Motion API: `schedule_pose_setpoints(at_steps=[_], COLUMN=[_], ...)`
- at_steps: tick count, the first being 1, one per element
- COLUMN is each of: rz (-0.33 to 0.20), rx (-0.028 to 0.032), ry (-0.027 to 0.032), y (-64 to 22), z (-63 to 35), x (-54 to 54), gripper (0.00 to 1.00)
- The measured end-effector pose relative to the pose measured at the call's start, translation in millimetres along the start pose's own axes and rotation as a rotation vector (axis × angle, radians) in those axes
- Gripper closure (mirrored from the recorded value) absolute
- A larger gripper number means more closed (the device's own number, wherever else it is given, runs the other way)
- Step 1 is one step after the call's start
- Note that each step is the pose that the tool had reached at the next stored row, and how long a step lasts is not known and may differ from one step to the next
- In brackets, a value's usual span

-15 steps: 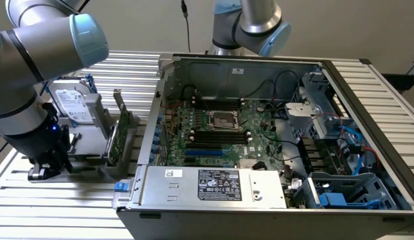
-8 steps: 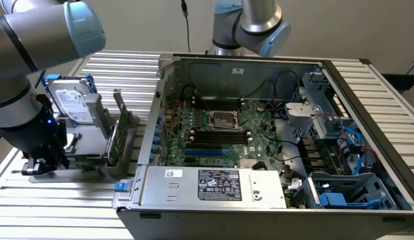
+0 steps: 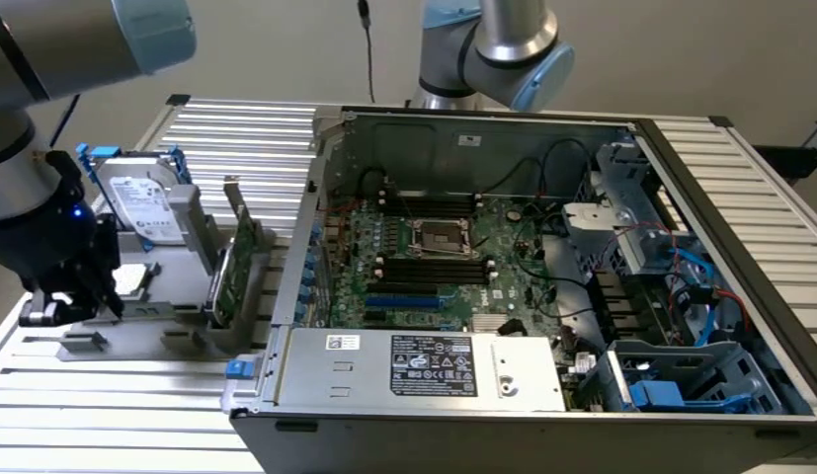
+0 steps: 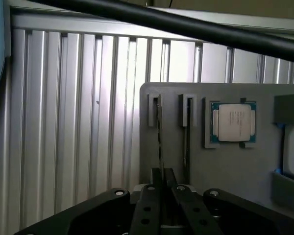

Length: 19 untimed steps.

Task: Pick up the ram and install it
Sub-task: 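Pick up the ram and move it above insertion slot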

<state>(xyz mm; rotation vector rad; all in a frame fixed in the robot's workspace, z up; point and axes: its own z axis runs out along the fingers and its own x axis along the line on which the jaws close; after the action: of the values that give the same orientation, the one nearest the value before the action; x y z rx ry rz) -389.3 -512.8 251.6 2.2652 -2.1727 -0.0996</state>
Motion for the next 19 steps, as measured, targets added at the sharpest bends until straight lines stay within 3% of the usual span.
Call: schedule_pose_setpoints(at_steps=[8,14,19], rz=[0.03,0.039,0.04], rx=[-0.001,-0.0154,-0.0311], ry=[-0.0016,-0.0023,-0.0026], y=[1.3,-1.1,-14.4], z=[-34.0,-54.1,-70.9], x=[-1.5,-2.3,-2.4], gripper=[0.85,0.85,0.85])
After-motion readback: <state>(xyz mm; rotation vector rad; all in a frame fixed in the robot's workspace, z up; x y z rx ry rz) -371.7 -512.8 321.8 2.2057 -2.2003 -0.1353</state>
